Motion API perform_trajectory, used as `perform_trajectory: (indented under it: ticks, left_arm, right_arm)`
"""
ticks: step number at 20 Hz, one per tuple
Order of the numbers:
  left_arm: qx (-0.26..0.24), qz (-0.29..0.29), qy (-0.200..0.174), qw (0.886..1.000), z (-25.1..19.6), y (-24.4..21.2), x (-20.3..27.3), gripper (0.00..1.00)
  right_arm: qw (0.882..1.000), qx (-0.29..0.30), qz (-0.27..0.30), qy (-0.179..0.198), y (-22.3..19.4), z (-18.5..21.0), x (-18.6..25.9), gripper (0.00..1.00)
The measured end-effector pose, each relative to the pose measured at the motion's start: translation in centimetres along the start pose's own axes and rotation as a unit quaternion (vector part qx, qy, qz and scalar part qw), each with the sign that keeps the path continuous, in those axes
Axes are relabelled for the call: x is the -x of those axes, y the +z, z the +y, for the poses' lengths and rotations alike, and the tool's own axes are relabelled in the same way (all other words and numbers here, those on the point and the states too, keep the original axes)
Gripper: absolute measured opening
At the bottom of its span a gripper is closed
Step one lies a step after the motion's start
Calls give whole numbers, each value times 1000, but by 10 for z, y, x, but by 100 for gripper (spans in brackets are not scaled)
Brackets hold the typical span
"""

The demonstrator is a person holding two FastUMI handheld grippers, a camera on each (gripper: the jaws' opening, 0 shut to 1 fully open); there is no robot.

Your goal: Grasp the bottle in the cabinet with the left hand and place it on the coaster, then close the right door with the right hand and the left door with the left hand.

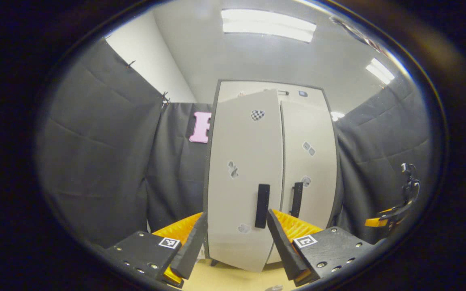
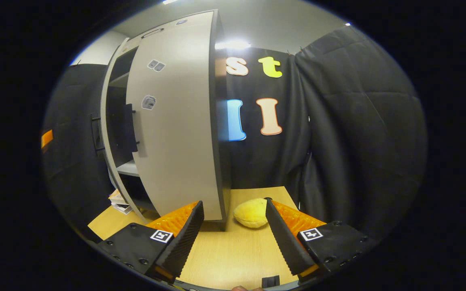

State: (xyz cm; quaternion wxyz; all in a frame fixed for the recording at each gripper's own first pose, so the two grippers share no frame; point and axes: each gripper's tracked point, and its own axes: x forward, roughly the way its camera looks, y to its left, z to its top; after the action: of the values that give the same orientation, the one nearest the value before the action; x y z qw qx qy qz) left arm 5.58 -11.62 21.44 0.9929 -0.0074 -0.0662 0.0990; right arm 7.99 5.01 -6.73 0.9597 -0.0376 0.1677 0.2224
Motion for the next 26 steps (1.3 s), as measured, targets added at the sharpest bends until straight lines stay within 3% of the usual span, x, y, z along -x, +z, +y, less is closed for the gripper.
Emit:
perform_trajectory:
  ticks: [2,3,7,9,10,11,12,13,15,16,17,19,20,21,23,24,26]
  left_arm:
    - [11,-8,12,1000,19,7,0,86]
    - [19,-11,19,1000,30,6,0,92]
    - [36,9,42,998,70,-17,10,93]
    - [34,35,73,996,96,-42,16,92]
    - [34,46,89,994,106,-53,22,86]
    - [39,55,96,993,112,-62,25,92]
    - [47,61,94,993,110,-71,31,93]
    - [54,64,87,993,107,-75,33,86]
    - [59,67,74,993,105,-75,35,86]
    - [62,64,69,994,106,-71,35,93]
    - [63,57,63,994,108,-65,34,86]
    - [60,33,55,996,110,-47,33,86]
    - [58,25,51,997,112,-42,34,80]
    - [55,20,46,997,112,-40,35,86]
    - [46,23,40,998,114,-43,37,86]
    - [43,29,39,998,115,-47,37,91]
    - [51,39,33,997,115,-51,38,86]
  right_arm:
    - [1000,9,-18,8,14,24,7,98]
    - [999,12,-28,11,22,33,9,98]
    - [998,15,-64,20,44,65,22,98]
    - [996,19,-88,9,50,66,29,98]
    - [995,20,-97,0,51,67,32,98]
    - [995,17,-98,-6,50,68,34,98]
    - [995,9,-97,-8,46,72,35,98]
    - [995,1,-97,-9,44,75,36,98]
    - [994,-4,-107,-20,41,76,40,98]
    - [993,-1,-112,-27,39,75,42,98]
    - [993,2,-113,-31,35,75,44,98]
    - [994,3,-108,-36,26,76,49,98]
    - [994,-1,-106,-40,24,75,52,98]
    - [993,-7,-108,-44,24,74,55,98]
    - [992,-25,-112,-52,22,74,63,98]
    - [991,-33,-113,-57,21,73,66,98]
    - [990,-44,-116,-68,17,69,73,98]
